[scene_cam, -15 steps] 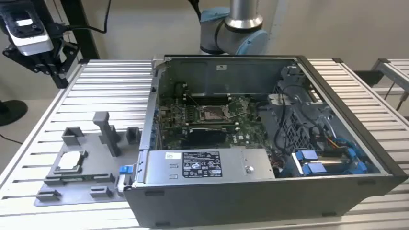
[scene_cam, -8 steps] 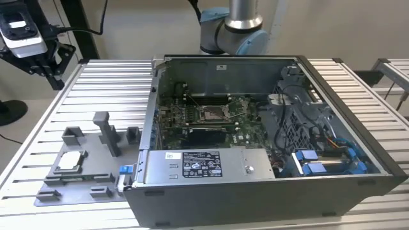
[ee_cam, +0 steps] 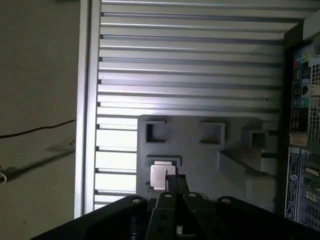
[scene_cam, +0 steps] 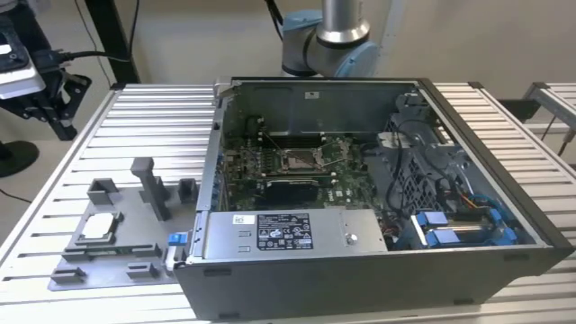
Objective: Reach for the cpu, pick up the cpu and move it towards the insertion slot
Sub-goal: 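Reach for the cpu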
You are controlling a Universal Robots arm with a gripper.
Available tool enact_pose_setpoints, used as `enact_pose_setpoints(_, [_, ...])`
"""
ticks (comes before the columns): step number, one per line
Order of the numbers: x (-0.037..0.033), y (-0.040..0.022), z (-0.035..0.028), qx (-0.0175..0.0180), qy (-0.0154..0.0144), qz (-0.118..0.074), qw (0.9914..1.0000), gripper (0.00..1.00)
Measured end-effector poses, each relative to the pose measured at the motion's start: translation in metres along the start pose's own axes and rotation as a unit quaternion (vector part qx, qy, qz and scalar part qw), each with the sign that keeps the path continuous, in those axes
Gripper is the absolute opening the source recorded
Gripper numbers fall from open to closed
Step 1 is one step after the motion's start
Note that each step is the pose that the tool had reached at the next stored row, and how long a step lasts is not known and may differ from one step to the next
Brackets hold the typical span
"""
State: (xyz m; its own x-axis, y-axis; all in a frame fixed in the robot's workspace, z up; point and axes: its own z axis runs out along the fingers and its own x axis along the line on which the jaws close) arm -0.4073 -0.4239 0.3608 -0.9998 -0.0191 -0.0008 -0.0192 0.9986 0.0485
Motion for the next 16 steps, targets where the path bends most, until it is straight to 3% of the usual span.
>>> enact_pose_setpoints(5, [0.0004,-0.0066,0.0032,0.0,0.0,0.0,1.0,0.0])
enact_pose_setpoints(13, [0.0005,-0.0067,0.0035,0.0,0.0,0.0,1.0,0.0])
enact_pose_setpoints(14, [0.0005,-0.0067,0.0035,0.0001,0.0,0.0,1.0,1.0])
enact_pose_setpoints(16, [0.0004,-0.0067,0.0035,0.0,0.0,0.0,1.0,1.0])
